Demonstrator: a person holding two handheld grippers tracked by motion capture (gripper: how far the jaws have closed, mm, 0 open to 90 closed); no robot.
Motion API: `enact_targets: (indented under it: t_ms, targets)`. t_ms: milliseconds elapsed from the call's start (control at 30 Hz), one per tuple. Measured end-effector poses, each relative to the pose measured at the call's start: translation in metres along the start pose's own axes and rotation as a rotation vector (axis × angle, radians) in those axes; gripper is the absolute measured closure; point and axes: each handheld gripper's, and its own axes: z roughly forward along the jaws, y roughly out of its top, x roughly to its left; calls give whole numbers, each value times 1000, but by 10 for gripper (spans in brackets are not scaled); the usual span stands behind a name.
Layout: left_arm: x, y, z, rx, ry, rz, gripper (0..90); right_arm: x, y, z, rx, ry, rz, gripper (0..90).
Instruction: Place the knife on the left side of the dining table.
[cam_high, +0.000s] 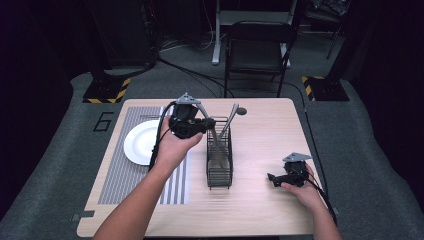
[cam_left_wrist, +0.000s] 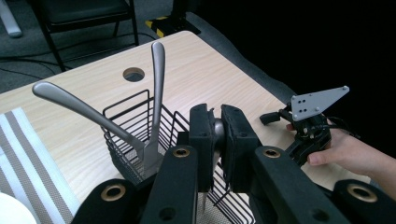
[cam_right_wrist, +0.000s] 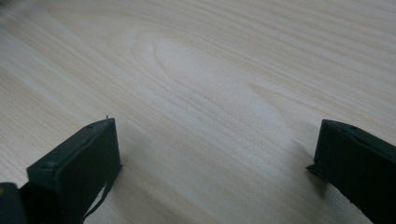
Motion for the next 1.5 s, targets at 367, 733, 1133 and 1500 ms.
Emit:
enact_targets:
  t_ms: [367, 733, 1133, 1500]
  targets:
    - [-3, 10, -12, -3, 13, 12, 836, 0, 0, 0, -1, 0, -1, 0]
    - [2, 23, -34, -37, 25, -5, 836, 0, 0, 0, 3, -5, 5, 0]
    - [8, 34, -59, -80, 32, -20, 835, 0, 0, 0, 0, 0, 0, 0]
    - [14, 38, -84, -118, 58, -28, 836, 1, 0, 0, 5, -6, 8, 0]
